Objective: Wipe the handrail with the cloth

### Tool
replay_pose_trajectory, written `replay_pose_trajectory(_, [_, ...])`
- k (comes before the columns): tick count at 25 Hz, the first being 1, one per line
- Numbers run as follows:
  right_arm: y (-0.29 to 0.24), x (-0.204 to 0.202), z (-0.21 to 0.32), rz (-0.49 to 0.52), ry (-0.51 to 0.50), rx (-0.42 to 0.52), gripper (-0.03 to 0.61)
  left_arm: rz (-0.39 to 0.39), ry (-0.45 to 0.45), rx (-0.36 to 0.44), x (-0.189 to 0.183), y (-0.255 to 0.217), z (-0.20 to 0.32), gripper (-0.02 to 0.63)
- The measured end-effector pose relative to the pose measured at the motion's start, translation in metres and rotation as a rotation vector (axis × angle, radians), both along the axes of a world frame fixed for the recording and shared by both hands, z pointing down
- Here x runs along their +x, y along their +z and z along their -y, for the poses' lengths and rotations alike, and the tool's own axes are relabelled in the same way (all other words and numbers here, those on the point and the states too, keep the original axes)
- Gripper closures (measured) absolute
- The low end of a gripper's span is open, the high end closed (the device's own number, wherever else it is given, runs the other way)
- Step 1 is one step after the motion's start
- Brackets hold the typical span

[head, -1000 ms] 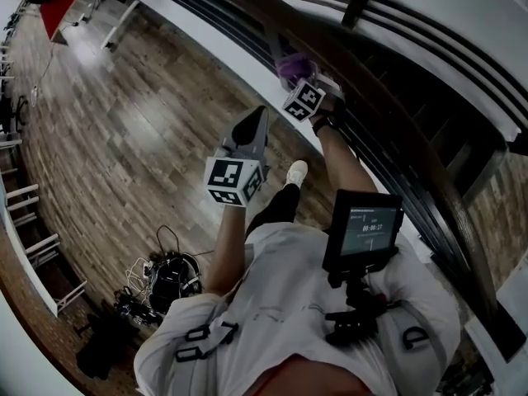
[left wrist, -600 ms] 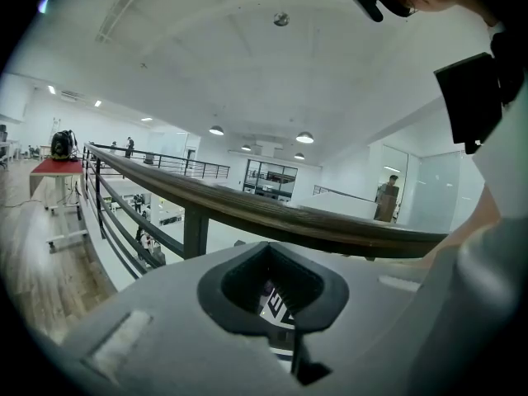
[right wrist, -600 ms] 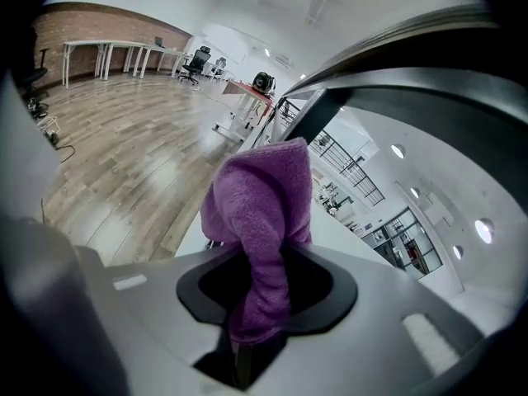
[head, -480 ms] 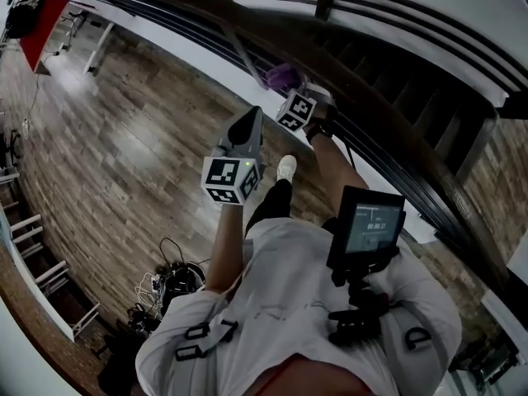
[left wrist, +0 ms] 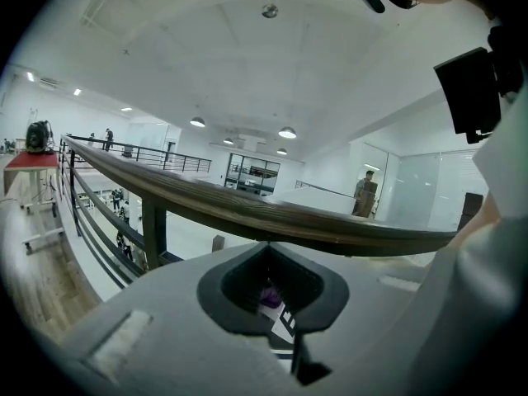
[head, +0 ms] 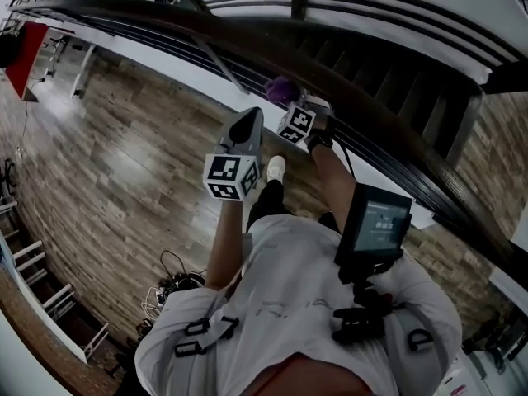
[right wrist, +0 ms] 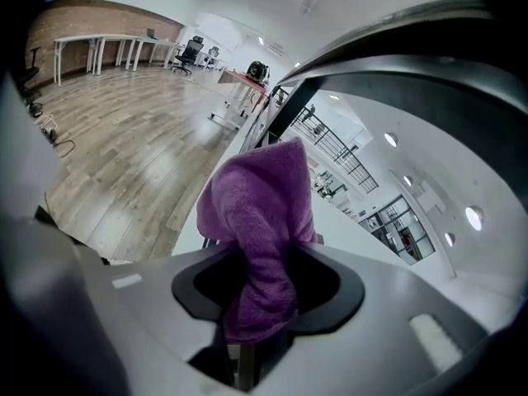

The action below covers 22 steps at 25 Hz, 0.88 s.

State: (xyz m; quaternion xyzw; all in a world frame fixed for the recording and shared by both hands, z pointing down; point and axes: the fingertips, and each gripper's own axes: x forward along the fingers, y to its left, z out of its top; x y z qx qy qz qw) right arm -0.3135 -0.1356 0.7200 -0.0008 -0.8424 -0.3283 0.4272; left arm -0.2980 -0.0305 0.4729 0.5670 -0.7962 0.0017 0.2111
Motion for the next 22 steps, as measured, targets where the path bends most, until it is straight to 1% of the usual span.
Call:
replay_pose_trajectory(1, [0.004,0.009,0.006,-0.017,0.028,-0.015,0.428,-0.001,0.013,0.000,0.004,0.001,0.004,0.614])
replay_pose_trajectory(3, [0.012,0.029,0.019,-0.055,0.093,-0.071,0.389,-0.005,0.037,0.001,0.014,0.001,0.011,0.614])
replay_pose_trajectory(4, [0.014,0.038,0.023,-0.061,0.108,-0.093,0.377,-0.006,0.047,0.001,0.018,0.001,0.014,0.614])
replay_pose_trajectory(5, [0.015,0.048,0.027,-0.062,0.110,-0.093,0.376,-0.007,0.056,0.000,0.023,0.000,0.017,0.614])
replay_pose_trajectory(8, [0.018,0.080,0.038,-0.071,0.123,-0.024,0.377,-0.008,0.089,-0.004,0.037,0.002,0.029,0.614])
replay_pose_trajectory(10, [0.019,0.100,0.045,-0.073,0.132,-0.002,0.377,-0.010,0.122,-0.007,0.047,0.003,0.037,0.614])
replay_pose_trajectory(15, [0.023,0.139,0.055,-0.083,0.141,-0.011,0.377,-0.004,0.197,-0.019,0.074,0.005,0.058,0.614])
replay_pose_trajectory(18, [0.025,0.160,0.062,-0.083,0.150,0.001,0.376,0.002,0.245,-0.020,0.092,0.003,0.074,0.614])
replay_pose_trajectory(22, [0.016,0.182,0.066,-0.046,0.175,-0.004,0.374,0.003,0.343,-0.032,0.127,0.003,0.093,0.614])
